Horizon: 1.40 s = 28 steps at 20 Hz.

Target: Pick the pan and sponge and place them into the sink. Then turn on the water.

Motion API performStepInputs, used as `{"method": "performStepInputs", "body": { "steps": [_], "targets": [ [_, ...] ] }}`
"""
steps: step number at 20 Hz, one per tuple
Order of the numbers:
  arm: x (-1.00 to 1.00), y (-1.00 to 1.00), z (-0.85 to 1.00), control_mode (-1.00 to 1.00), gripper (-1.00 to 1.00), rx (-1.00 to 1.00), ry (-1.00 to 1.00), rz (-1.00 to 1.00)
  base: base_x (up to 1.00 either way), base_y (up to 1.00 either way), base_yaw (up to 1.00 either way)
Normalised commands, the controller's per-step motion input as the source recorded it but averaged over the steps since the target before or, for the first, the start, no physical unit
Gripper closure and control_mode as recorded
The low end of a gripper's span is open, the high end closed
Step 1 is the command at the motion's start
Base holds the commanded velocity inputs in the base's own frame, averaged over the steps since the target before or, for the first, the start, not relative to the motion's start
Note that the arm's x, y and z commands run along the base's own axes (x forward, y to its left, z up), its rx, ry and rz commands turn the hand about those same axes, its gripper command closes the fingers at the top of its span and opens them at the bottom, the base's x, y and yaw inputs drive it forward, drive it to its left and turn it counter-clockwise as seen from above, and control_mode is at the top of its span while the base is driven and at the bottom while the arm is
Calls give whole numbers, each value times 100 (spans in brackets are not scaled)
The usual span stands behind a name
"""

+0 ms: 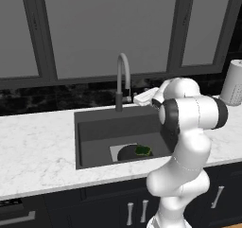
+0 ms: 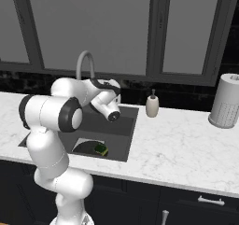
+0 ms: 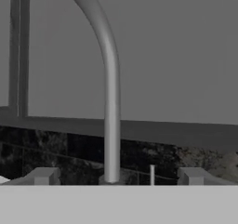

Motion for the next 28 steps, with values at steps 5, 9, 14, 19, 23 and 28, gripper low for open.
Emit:
{"method": "performStepInputs", "body": {
  "steps": [5, 9, 14, 19, 23, 28],
  "targets": [
    [33, 9, -18, -100, -100, 0, 1, 0, 0, 0, 0],
    [36, 3, -1, -100, -100, 0, 0, 0, 0, 0, 0],
    [32, 0, -7, -100, -100, 0, 0, 0, 0, 0, 0],
    [30, 0, -18, -100, -100, 0, 1, 0, 0, 0, 0],
    [36, 0, -20, -100, -100, 0, 6, 0, 0, 0, 0],
    [44, 0, -11, -100, -100, 0, 7, 0, 0, 0, 0]
  ]
}}
